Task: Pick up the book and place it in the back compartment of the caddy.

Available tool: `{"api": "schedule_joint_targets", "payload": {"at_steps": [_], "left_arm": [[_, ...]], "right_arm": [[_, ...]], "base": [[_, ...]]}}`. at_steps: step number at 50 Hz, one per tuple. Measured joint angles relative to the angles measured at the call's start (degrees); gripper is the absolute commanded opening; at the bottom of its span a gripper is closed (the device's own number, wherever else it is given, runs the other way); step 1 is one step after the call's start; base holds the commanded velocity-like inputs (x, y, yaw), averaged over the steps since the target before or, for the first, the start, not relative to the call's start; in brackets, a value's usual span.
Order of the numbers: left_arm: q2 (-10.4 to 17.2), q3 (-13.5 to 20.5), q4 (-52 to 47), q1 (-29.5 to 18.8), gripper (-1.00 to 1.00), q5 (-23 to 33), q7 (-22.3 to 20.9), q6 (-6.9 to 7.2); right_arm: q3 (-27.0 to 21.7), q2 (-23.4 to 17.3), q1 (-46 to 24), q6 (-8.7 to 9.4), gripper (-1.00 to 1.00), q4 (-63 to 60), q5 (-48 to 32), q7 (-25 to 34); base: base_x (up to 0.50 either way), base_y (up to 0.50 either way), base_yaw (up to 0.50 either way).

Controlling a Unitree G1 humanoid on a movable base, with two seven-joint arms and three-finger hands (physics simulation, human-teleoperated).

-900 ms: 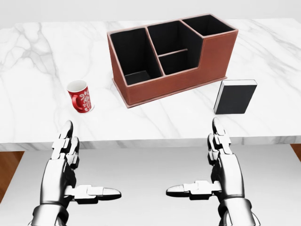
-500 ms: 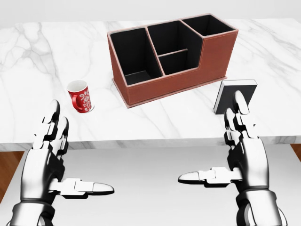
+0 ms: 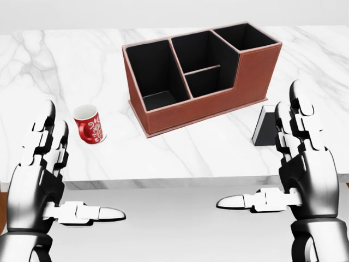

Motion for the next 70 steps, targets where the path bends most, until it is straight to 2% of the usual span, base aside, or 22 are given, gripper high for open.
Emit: {"api": "schedule_joint_targets", "payload": {"at_steps": [57, 70], "left_arm": [[-0.03, 0.08, -0.16, -0.16, 1.0, 0.11, -0.23, 0.0], [-0.03, 0.09, -0.13, -0.2, 1.0, 0.14, -0.18, 0.0]], "right_arm": [[-0.2, -0.01, 0.15, 0.0, 1.0, -1.83, -1.81, 1.64], [0.95, 0.0, -0.06, 0.0, 1.0, -0.65, -4.9, 1.04]], "base": [[0.5, 0.0, 0.0], [0.03, 0.0, 0.0]]}}
